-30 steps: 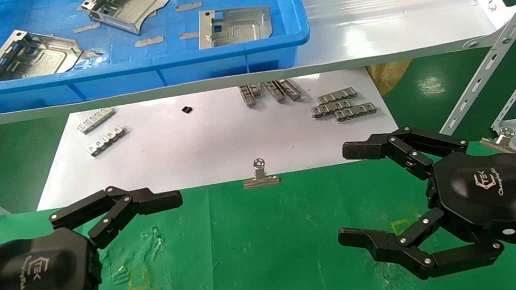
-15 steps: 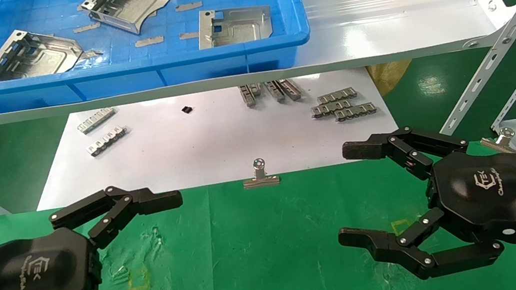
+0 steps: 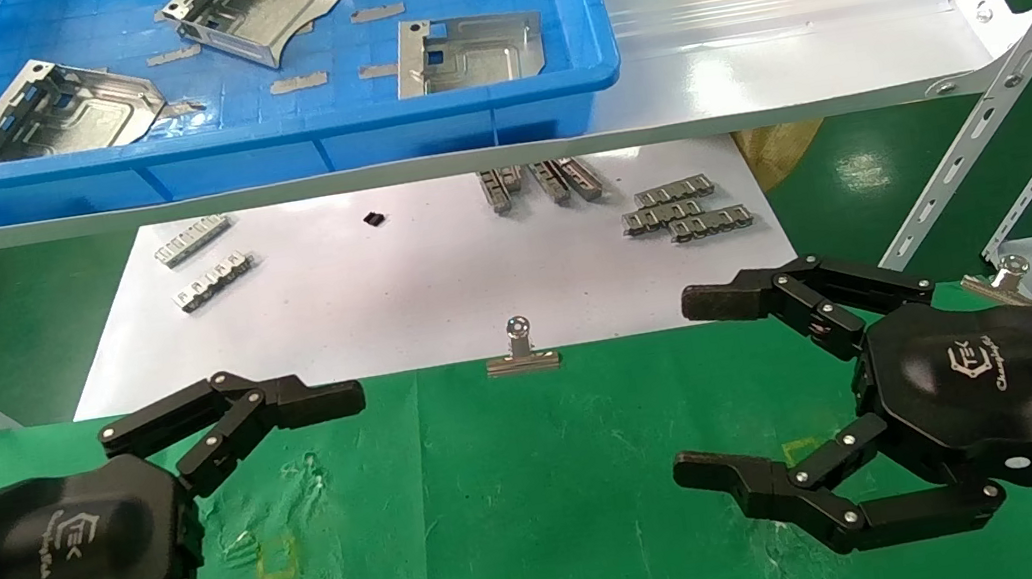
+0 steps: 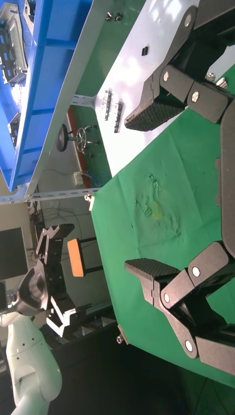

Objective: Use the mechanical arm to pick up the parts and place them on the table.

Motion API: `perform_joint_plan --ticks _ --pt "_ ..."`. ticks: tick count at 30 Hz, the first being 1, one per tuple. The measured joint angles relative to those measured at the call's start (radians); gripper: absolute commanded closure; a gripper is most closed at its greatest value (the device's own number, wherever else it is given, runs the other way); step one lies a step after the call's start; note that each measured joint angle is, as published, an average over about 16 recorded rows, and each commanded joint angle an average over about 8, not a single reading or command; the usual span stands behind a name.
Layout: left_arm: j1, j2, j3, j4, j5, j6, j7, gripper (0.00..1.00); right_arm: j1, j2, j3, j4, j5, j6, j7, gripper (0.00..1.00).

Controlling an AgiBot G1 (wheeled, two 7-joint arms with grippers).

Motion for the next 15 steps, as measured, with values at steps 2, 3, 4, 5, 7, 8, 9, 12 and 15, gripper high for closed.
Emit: perform_joint_plan --ticks 2,3,4,5,7,8,9,12,15 --pt "0.000 0.000 0.000 0.000 0.000 0.000 0.000 0.00 0.000 0.000 0.000 0.000 0.000 0.000 0.000 1.00" --pt "0.000 0.000 0.000 0.000 0.000 0.000 0.000 0.00 0.000 0.000 0.000 0.000 0.000 0.000 0.000 1.00" --pt "0.000 0.000 0.000 0.000 0.000 0.000 0.000 0.00 0.000 0.000 0.000 0.000 0.000 0.000 0.000 1.00" --pt "0.000 0.000 0.000 0.000 0.000 0.000 0.000 0.00 0.000 0.000 0.000 0.000 0.000 0.000 0.000 1.00" --pt "0.000 0.000 0.000 0.000 0.000 0.000 0.000 0.00 0.000 0.000 0.000 0.000 0.000 0.000 0.000 1.00" --pt "0.000 0.000 0.000 0.000 0.000 0.000 0.000 0.00 0.000 0.000 0.000 0.000 0.000 0.000 0.000 1.00" --pt "0.000 0.000 0.000 0.000 0.000 0.000 0.000 0.00 0.000 0.000 0.000 0.000 0.000 0.000 0.000 1.00" --pt "0.000 0.000 0.000 0.000 0.000 0.000 0.000 0.00 0.000 0.000 0.000 0.000 0.000 0.000 0.000 1.00" --pt "0.000 0.000 0.000 0.000 0.000 0.000 0.000 0.00 0.000 0.000 0.000 0.000 0.000 0.000 0.000 1.00"
